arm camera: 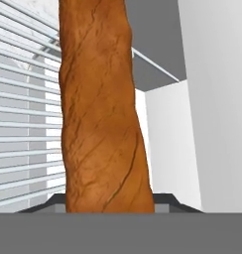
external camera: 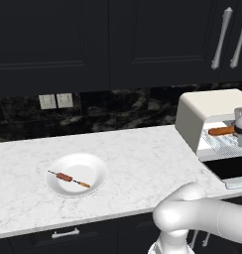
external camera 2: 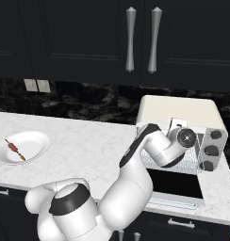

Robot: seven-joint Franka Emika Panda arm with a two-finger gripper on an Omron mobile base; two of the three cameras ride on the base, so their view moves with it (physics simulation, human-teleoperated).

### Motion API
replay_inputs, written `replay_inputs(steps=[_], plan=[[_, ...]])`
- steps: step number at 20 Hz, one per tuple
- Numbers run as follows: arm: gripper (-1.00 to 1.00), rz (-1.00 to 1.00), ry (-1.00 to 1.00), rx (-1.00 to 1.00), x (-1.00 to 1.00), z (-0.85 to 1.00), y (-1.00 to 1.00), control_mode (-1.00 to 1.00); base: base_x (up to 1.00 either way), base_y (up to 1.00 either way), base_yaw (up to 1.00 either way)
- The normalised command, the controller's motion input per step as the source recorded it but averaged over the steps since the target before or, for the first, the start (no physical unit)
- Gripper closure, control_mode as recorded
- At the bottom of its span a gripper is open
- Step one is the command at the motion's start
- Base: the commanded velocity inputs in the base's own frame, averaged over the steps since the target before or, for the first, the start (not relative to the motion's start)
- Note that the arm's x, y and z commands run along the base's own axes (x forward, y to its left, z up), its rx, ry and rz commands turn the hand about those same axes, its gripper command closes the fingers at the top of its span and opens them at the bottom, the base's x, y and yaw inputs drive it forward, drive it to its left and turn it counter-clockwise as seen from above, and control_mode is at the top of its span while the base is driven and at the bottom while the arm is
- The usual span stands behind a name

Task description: Pick up the kebab skewer and baguette bread, and place them inside the toaster oven. Close the toaster oven door and start by setting the timer.

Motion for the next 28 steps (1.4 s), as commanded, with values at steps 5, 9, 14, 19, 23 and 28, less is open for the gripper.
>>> replay_inputs(steps=[5,9,14,19,23,28], plan=[[-1.0,0.0,0.0,0.0,0.02,0.0,0.0,-1.0,0.0,0.0,0.0],[-1.0,0.0,0.0,0.0,0.0,0.0,0.0,-1.0,0.0,0.0,0.0],[-1.0,0.0,0.01,0.0,-0.13,0.0,-0.02,-1.0,0.0,0.0,0.0],[-1.0,0.0,0.11,0.0,-0.77,0.06,-0.02,-1.0,0.0,0.0,0.0],[-1.0,0.0,0.06,0.0,-0.27,0.29,0.0,-1.0,0.0,0.0,0.0],[-1.0,0.02,0.11,0.0,0.01,0.43,0.14,-1.0,0.0,0.0,0.0]])
